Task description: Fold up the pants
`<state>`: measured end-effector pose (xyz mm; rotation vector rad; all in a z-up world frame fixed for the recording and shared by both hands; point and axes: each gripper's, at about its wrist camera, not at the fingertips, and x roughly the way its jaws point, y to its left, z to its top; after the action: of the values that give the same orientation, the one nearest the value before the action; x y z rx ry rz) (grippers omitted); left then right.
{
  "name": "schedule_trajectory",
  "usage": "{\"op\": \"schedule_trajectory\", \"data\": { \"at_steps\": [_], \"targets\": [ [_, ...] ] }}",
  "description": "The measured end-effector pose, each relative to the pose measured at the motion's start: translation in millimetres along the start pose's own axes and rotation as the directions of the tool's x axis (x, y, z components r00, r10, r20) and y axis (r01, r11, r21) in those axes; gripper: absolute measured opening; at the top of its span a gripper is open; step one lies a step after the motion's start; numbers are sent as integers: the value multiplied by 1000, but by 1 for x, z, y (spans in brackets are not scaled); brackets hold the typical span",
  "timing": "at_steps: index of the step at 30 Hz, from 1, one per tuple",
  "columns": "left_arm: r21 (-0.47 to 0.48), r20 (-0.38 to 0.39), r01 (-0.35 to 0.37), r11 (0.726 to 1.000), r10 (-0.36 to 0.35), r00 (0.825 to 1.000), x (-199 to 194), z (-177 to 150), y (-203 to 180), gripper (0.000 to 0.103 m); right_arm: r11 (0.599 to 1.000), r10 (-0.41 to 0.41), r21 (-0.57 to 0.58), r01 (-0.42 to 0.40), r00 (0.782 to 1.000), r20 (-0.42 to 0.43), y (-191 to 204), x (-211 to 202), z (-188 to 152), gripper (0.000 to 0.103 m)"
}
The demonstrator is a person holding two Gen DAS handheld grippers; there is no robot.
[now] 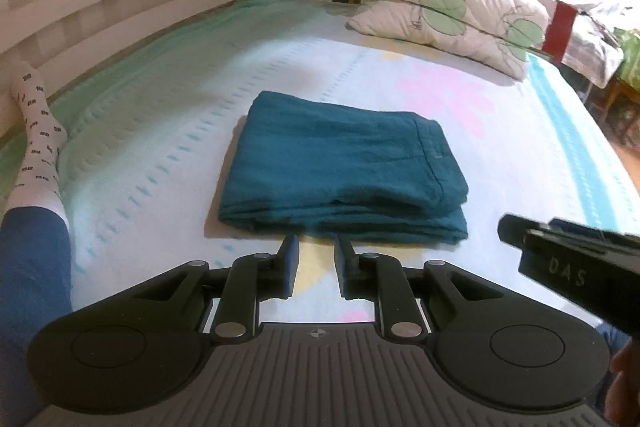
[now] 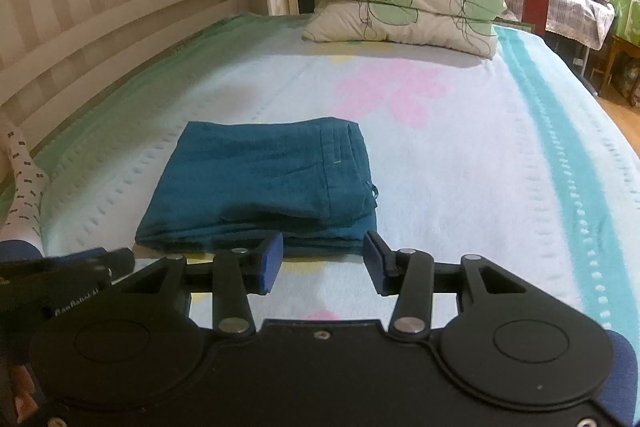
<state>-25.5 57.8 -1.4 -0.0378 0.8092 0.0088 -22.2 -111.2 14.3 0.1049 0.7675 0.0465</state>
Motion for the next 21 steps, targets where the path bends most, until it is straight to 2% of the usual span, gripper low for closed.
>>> {"op": "schedule_trajectory", "data": {
  "at_steps": [3, 17, 21],
  "targets": [
    [27, -14, 0, 1000, 1, 1000, -2, -3, -3, 19, 1000, 2, -2, -2, 1000, 4, 1, -3, -2, 54],
    [6, -52, -33, 999, 33, 998, -3, -12, -3, 19, 1000, 13, -1, -13, 1000, -17, 3, -3, -8, 54],
    [18, -57, -30, 999, 31, 998, -2, -13, -4, 19, 1000, 11, -2, -11, 1000, -13, 4, -3, -8, 59]
  ]
}}
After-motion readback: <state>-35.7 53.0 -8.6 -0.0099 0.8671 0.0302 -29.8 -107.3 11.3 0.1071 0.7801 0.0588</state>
